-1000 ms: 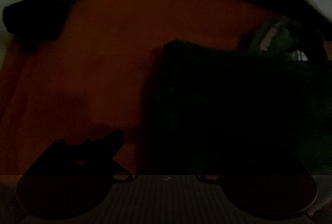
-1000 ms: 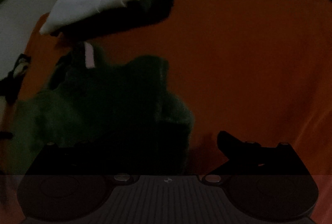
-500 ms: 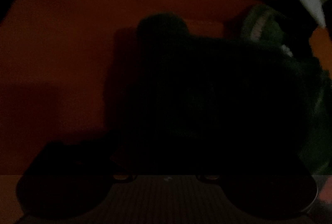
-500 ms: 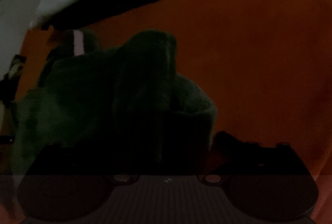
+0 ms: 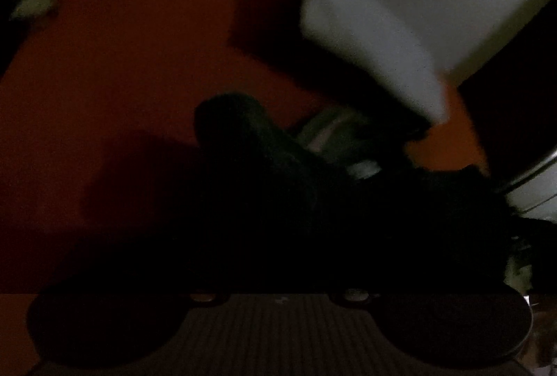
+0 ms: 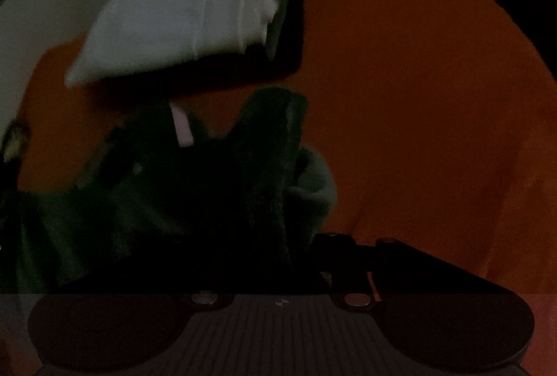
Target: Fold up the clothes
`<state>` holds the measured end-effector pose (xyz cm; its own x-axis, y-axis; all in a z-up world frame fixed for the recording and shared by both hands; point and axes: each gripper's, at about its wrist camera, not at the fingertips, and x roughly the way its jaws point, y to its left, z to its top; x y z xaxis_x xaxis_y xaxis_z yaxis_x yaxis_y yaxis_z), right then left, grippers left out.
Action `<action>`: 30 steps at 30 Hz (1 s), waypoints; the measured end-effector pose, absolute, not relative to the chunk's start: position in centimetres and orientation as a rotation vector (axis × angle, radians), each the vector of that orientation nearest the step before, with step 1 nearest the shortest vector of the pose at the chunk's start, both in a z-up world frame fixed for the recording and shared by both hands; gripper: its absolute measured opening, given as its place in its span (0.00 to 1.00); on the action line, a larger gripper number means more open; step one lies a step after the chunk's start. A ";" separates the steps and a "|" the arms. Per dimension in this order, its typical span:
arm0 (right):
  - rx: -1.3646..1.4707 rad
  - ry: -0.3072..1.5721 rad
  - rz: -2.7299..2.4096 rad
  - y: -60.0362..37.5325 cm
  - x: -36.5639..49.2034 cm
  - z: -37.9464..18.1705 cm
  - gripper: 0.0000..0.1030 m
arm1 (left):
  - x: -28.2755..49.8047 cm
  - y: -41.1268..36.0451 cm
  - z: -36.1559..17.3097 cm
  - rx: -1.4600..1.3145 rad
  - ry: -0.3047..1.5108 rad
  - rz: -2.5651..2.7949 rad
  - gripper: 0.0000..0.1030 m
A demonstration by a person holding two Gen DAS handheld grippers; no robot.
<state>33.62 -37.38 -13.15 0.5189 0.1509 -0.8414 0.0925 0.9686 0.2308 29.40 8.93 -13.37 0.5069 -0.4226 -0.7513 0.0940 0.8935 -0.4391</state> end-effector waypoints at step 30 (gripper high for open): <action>0.174 0.959 -0.018 -86.6 67.6 -5.8 0.30 | 70.8 -39.7 -10.6 -0.054 1.120 -0.314 0.40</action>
<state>67.64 -86.57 -5.80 0.5755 0.0619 -0.8155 0.0924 0.9858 0.1401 70.83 -39.72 -10.64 0.3965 -0.2751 -0.8758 0.2207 0.9546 -0.1999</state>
